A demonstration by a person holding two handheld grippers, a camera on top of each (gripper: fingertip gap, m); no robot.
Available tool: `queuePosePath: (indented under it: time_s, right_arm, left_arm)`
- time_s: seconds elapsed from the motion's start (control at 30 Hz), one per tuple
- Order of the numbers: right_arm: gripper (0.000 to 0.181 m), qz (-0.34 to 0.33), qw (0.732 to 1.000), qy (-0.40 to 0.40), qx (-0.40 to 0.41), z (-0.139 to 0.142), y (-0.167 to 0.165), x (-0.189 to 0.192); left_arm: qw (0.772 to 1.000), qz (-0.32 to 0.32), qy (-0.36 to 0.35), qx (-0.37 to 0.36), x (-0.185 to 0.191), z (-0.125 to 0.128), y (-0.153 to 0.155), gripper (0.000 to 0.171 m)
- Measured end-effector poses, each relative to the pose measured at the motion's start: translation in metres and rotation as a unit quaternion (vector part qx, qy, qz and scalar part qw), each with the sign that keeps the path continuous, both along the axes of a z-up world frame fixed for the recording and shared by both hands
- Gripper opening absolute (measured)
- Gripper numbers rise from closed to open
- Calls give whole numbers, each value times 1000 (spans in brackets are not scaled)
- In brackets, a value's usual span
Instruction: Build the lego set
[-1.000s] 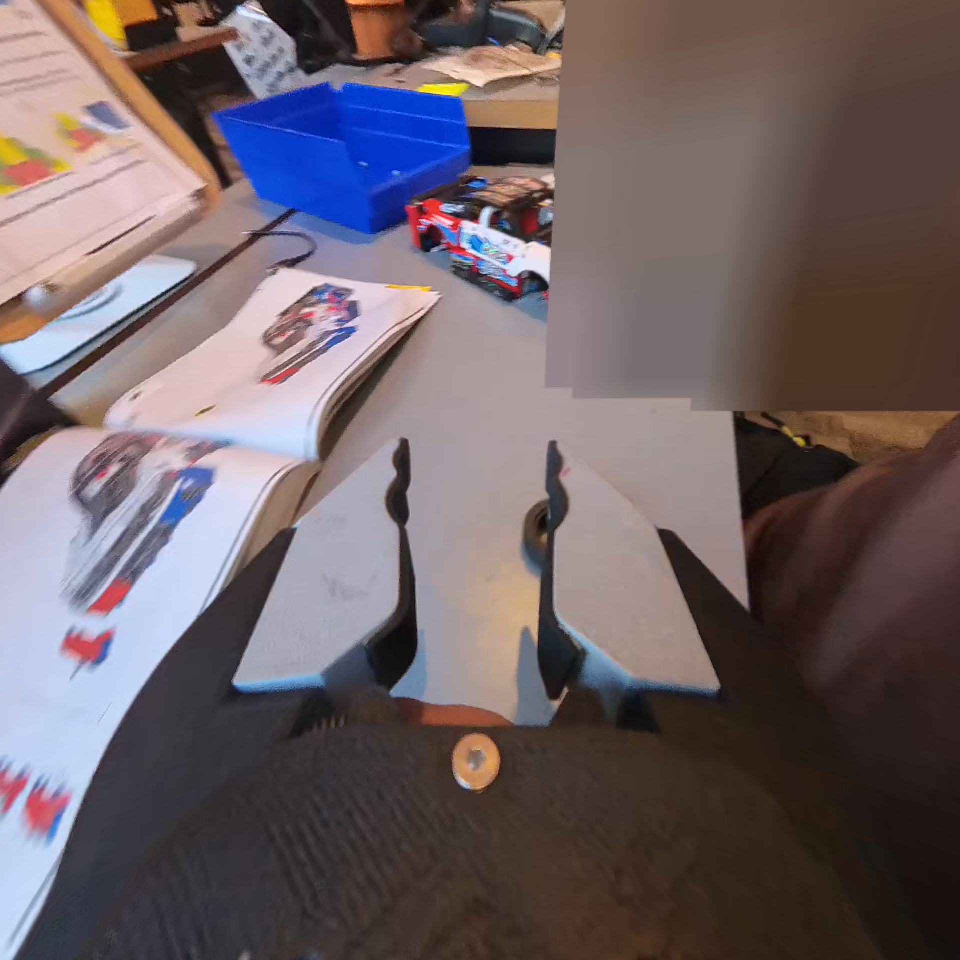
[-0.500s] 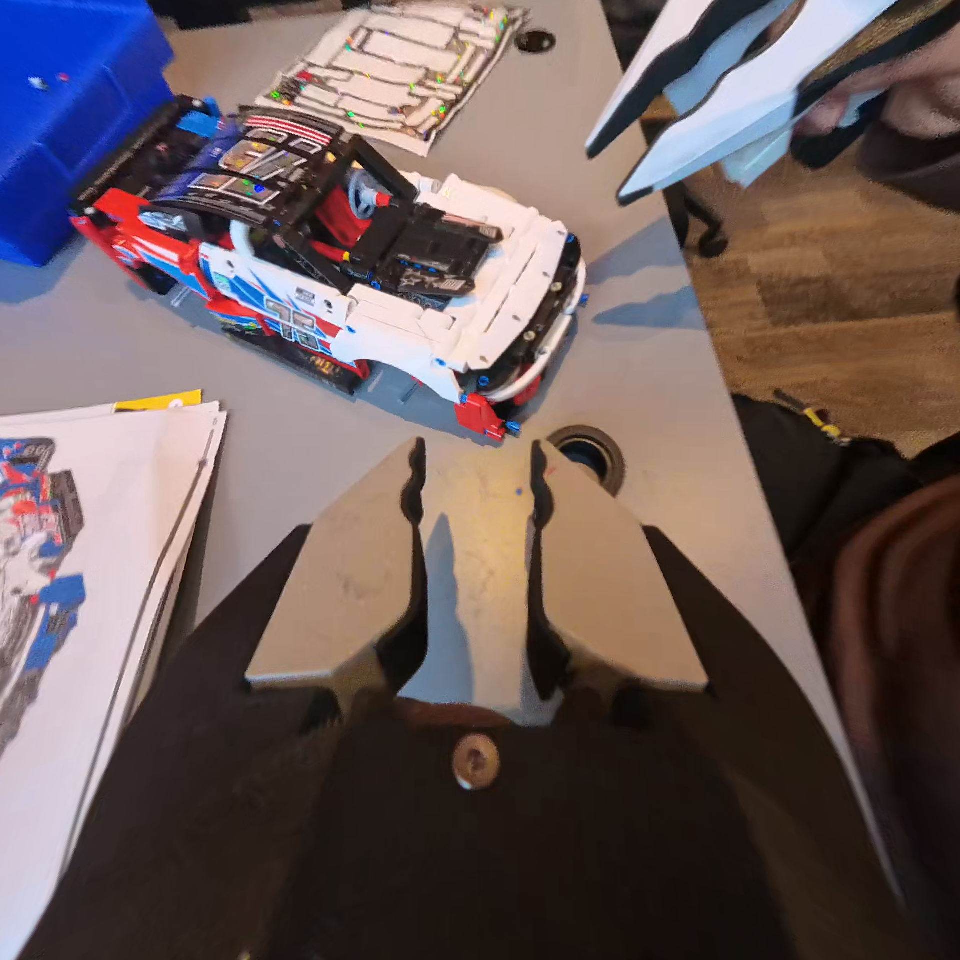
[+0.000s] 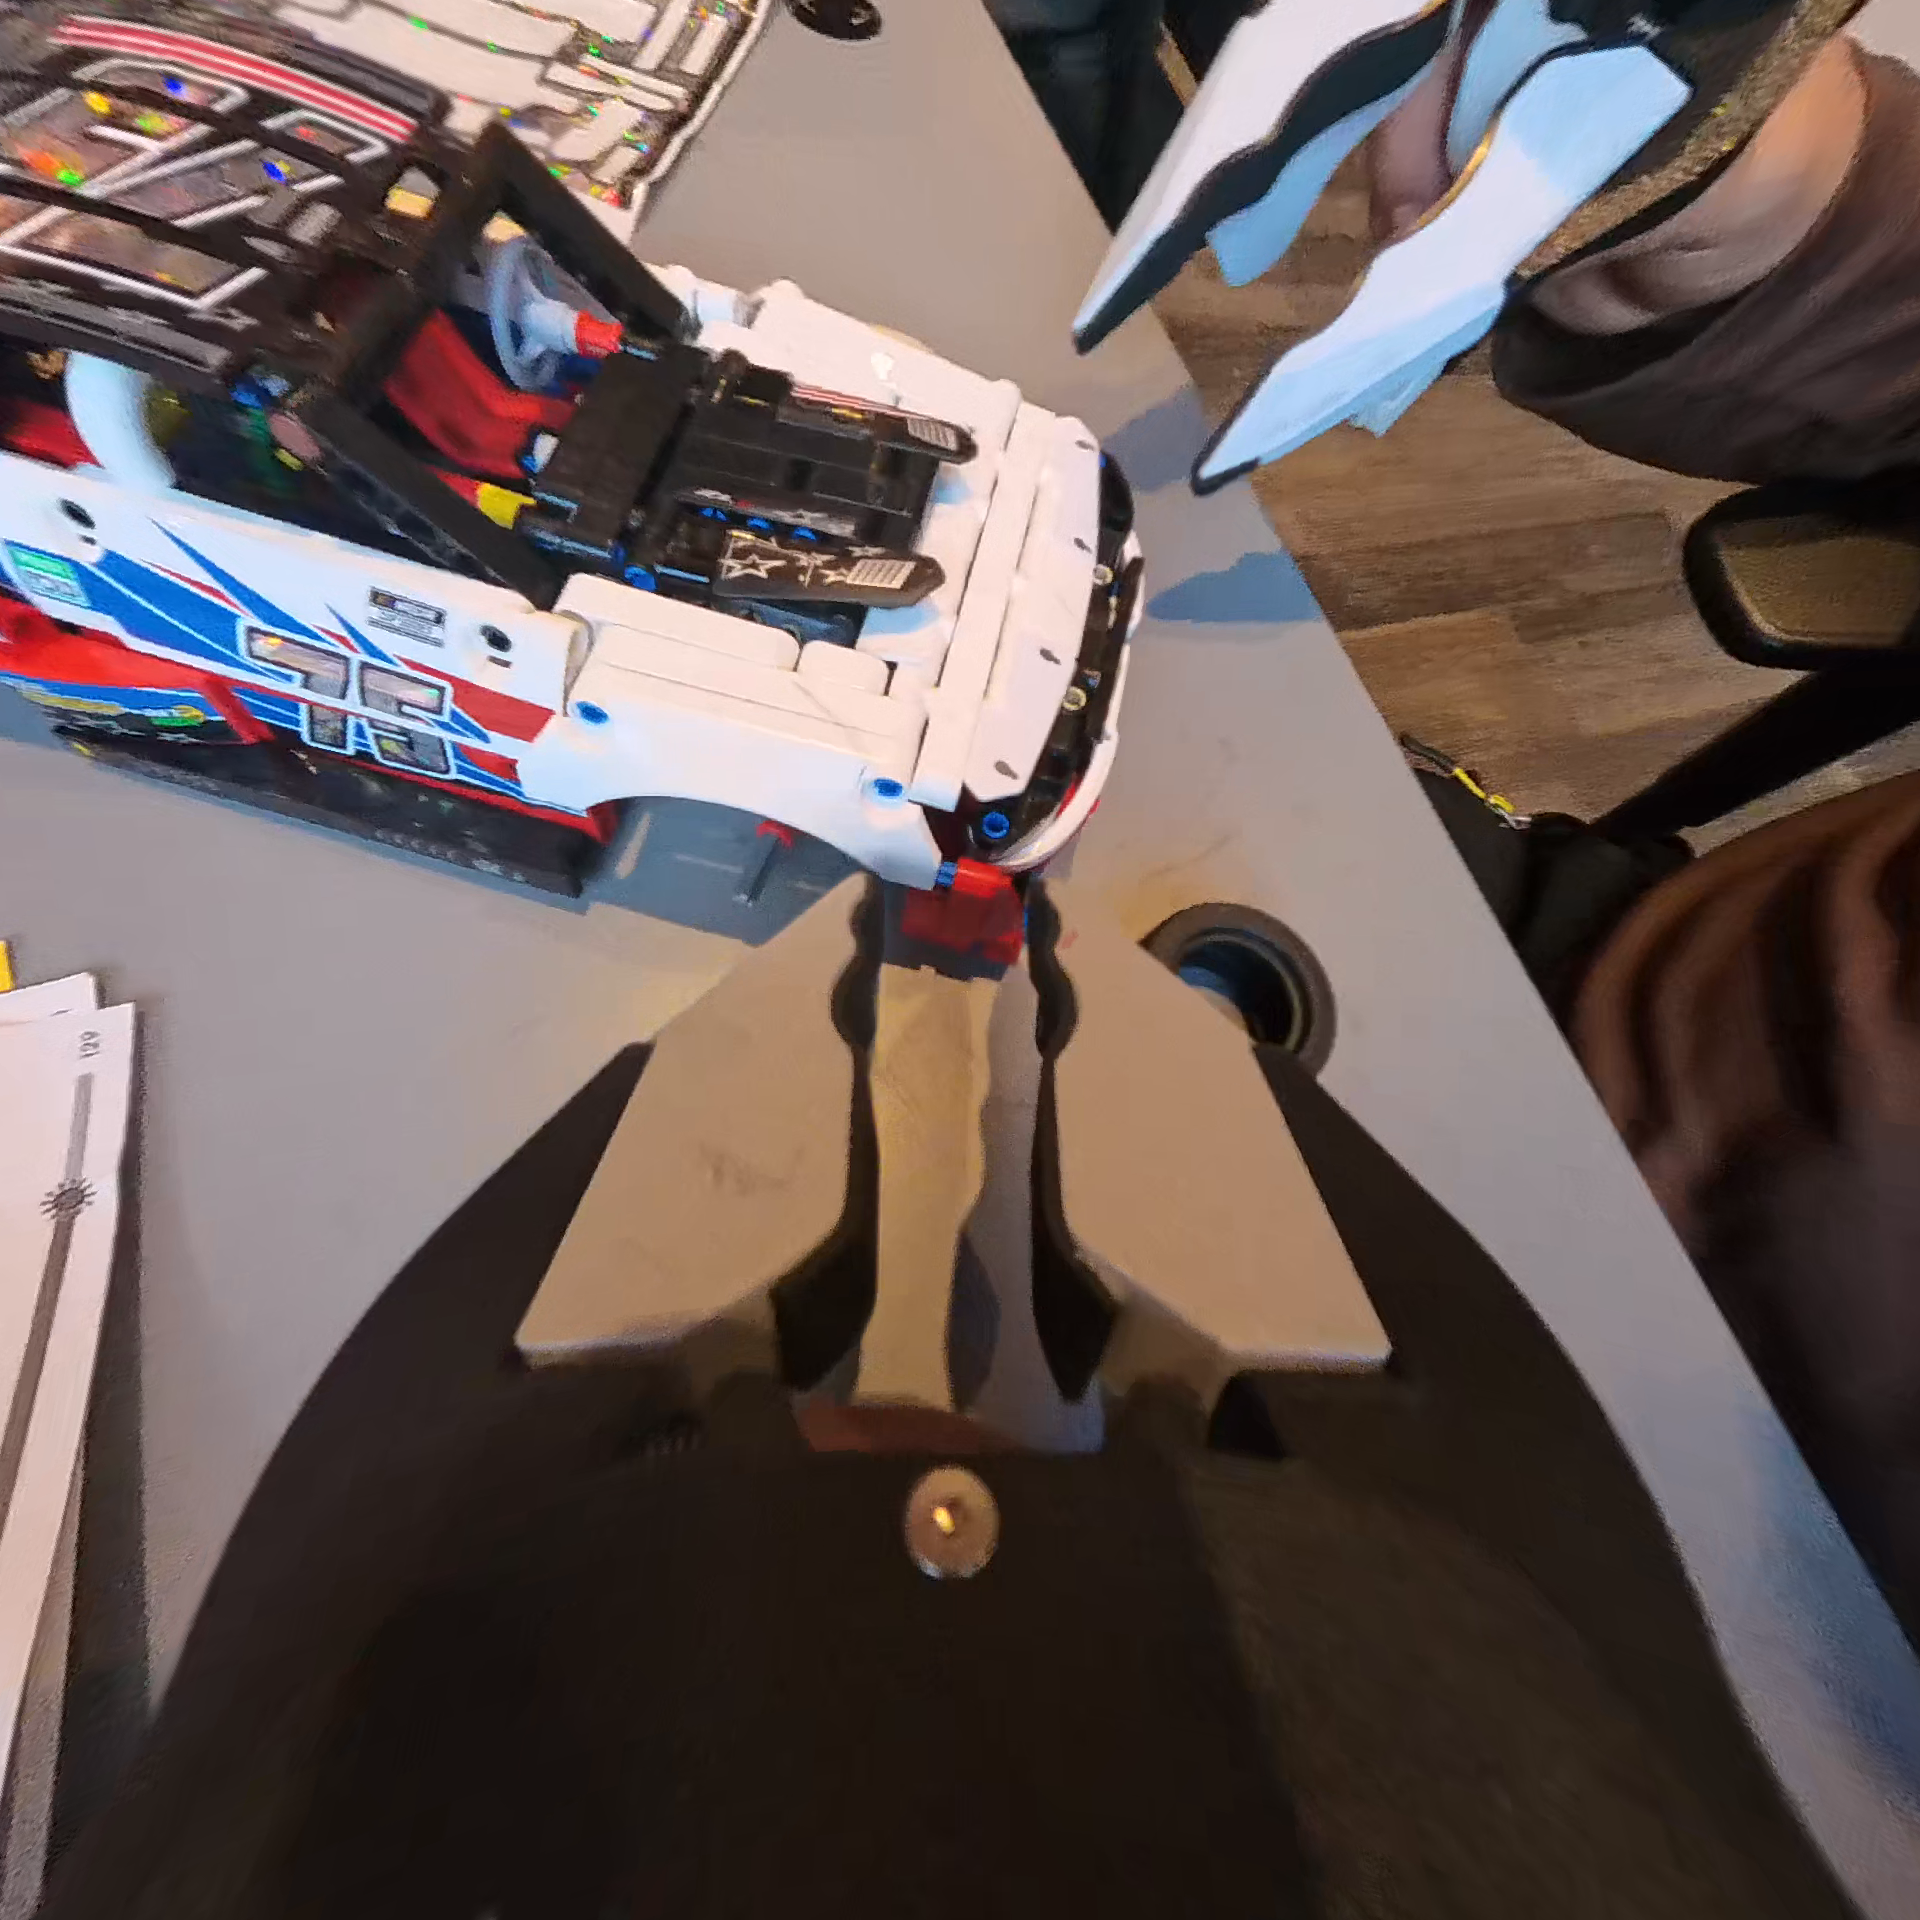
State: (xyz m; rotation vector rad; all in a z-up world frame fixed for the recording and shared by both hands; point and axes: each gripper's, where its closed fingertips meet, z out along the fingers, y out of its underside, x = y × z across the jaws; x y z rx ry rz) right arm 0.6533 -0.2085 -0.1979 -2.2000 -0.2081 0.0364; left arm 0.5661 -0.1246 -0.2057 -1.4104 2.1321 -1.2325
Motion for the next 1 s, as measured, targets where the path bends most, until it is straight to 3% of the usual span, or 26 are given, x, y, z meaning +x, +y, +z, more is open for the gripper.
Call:
queuePosePath:
  time_s: [0.37, 0.6, 0.63, 1.0]
  right_arm:
    - [42, 8, 998, -45, -36, -9, 18, 7]
    - [57, -36, 994, -78, -66, -7, 18, 26]
    - [57, -46, 993, -83, -68, -7, 18, 30]
    - [45, -99, 987, -104, -71, -8, 20, 45]
  left_arm:
    - [999, -7, -25, 42, -8, 0, -9, 22]
    - [999, -22, -24, 43, -10, -2, -15, 28]
    - [999, -32, -18, 39, -11, -3, -19, 21]
    - [1000, -10, 5, 27, -6, -10, -24, 24]
